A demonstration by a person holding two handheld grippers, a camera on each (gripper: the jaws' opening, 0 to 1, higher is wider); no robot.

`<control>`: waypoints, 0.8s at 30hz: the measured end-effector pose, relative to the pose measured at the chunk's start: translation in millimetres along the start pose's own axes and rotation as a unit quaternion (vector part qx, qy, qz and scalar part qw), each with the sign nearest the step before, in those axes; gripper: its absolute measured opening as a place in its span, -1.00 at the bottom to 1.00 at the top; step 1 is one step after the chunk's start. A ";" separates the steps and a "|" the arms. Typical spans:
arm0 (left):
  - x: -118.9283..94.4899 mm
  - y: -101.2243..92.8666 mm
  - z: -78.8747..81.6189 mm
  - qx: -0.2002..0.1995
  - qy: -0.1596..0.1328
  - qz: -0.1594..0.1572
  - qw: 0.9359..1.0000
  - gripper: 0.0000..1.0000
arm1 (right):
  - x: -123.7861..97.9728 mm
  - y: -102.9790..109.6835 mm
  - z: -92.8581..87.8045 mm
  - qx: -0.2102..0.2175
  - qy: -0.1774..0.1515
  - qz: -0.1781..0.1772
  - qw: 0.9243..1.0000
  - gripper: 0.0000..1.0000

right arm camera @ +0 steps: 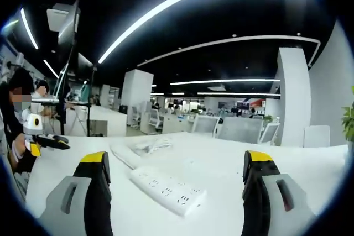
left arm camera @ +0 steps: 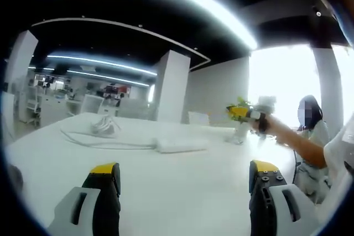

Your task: Straighten the power strip on the desk, plug the charger into it

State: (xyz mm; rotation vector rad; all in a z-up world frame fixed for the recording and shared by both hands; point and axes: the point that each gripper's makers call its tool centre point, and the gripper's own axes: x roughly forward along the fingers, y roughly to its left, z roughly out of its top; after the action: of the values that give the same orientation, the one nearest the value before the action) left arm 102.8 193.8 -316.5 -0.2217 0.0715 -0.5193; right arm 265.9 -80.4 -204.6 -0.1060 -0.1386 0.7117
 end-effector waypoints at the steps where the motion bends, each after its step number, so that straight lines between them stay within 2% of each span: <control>1: 0.2 0.6 -0.2 0.000 0.000 0.001 1.000 0.99 | -2.2 -1.2 -0.2 0.001 0.000 -0.006 1.000 1.00; 7: 2.5 1.2 0.1 -0.001 -0.002 0.000 1.000 0.99 | -21.6 -6.3 -10.3 -0.022 0.010 -0.047 0.999 1.00; 10: 4.2 0.6 -0.1 -0.002 -0.002 -0.001 1.000 0.99 | -28.1 -1.9 -15.4 -0.026 0.011 -0.054 0.998 1.00; 24: 6.9 -1.0 -3.7 -0.004 0.002 -0.004 1.000 0.99 | -54.2 -0.2 -22.1 -0.014 0.010 -0.104 0.994 0.99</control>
State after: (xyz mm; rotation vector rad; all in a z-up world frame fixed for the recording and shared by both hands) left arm 107.8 188.8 -320.0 -0.2285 0.0758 -0.5281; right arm 229.1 -117.1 -231.3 -0.1225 -0.1389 0.5008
